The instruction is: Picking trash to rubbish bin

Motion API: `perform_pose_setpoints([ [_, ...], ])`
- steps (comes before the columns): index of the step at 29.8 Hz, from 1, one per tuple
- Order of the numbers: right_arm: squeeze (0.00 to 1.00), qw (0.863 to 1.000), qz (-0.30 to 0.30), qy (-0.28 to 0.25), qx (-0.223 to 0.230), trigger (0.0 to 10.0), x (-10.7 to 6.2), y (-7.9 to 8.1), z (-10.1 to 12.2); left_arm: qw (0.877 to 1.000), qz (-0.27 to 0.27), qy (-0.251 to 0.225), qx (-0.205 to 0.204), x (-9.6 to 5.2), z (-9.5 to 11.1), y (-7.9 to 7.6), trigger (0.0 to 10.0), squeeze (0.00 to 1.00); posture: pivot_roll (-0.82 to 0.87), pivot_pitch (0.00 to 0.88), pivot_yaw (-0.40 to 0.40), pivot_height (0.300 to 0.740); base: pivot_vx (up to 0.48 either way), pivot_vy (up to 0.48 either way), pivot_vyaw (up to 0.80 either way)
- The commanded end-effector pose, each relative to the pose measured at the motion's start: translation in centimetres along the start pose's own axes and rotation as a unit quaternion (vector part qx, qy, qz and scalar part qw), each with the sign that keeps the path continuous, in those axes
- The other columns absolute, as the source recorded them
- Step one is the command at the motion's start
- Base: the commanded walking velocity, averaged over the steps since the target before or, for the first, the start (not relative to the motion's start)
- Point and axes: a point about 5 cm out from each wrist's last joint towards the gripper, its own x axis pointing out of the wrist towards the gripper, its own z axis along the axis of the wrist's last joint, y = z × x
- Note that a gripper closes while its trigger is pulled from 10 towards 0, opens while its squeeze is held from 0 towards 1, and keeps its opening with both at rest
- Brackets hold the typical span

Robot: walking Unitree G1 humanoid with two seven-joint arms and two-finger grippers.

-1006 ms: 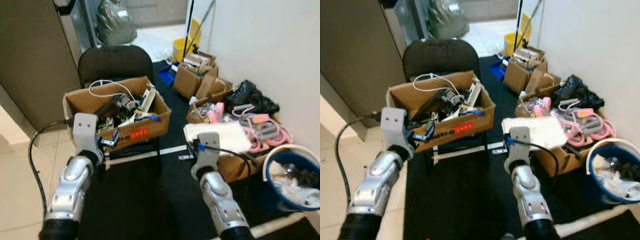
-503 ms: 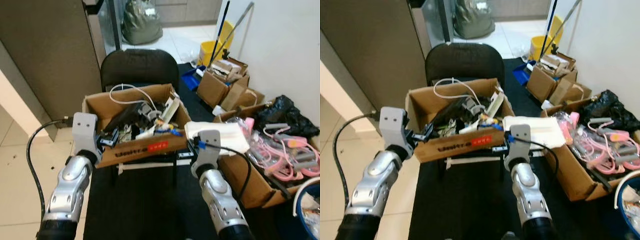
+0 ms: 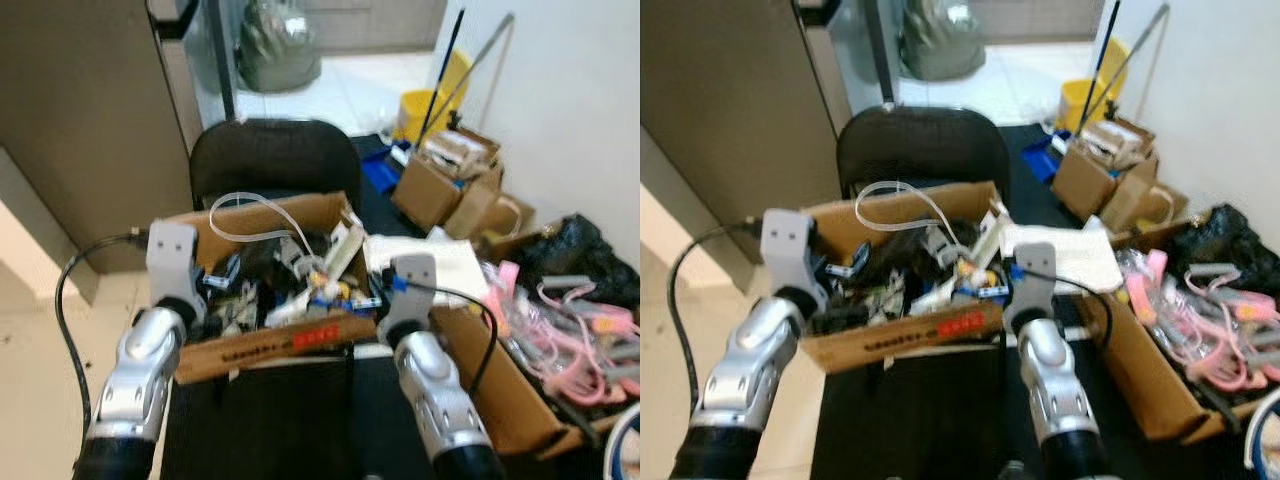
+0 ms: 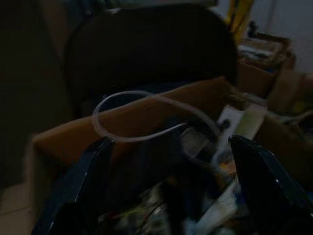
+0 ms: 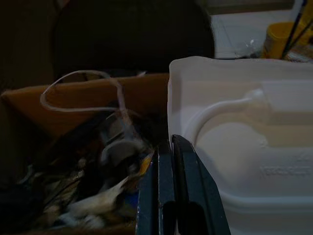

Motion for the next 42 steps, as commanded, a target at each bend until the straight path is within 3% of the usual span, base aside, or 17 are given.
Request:
perform_pose_setpoints([
  [1,0.00,1.000,0.024,-0.019,-0.005,10.0,0.1,0.7,0.7,1.000,-0.002,0.012,-0.002,-0.3,-0.5,-0.1,10.0,0.00,0.02,0.147,0.031,0.740,0.386,0.000,0.00],
  [16,0.00,0.997,0.067,-0.026,-0.032,10.0,0.5,1.6,1.1,1.000,-0.018,0.003,0.009,-0.3,0.0,-0.3,10.0,0.00,0.03,0.146,0.037,0.740,0.373,0.000,0.00],
  [21,0.00,0.995,0.088,-0.014,-0.039,10.0,0.6,1.9,0.9,0.993,-0.110,0.014,0.028,-0.7,0.5,-1.5,10.0,0.00,0.03,0.145,0.034,0.740,0.000,0.000,0.00],
  [24,0.00,0.992,0.112,-0.007,-0.048,10.0,0.7,2.3,0.8,0.966,-0.237,0.062,0.084,-2.0,0.2,-2.6,10.0,0.00,0.03,0.138,0.034,0.740,0.000,0.000,0.00],
  [29,0.00,0.989,0.143,0.016,-0.042,10.0,1.1,3.2,0.2,0.930,-0.323,0.140,0.107,-3.9,-0.8,-2.6,10.0,0.00,0.04,0.129,0.040,0.740,0.000,0.000,0.00],
  [34,0.00,0.981,0.182,0.046,-0.046,10.0,1.2,4.1,-0.4,0.920,-0.346,0.163,0.088,-4.5,-0.7,-2.6,10.0,0.00,0.04,0.126,0.039,0.740,0.000,0.000,0.00],
  [35,0.00,0.978,0.193,0.058,-0.051,10.0,1.2,4.3,-0.7,0.914,-0.357,0.172,0.082,-4.7,-0.7,-2.6,10.0,0.00,0.04,0.123,0.040,0.740,0.000,0.000,0.00],
  [36,0.00,0.971,0.216,0.078,-0.061,10.0,1.1,4.8,-1.2,0.899,-0.383,0.196,0.077,-5.4,-0.6,-2.7,10.0,0.00,0.04,0.117,0.038,0.740,0.000,0.000,0.00],
  [42,0.00,0.961,0.255,0.100,-0.048,10.0,0.6,5.4,-1.8,0.892,-0.391,0.211,0.080,-5.7,-0.4,-2.7,10.0,0.00,0.05,0.117,0.035,0.740,0.000,0.000,0.00],
])
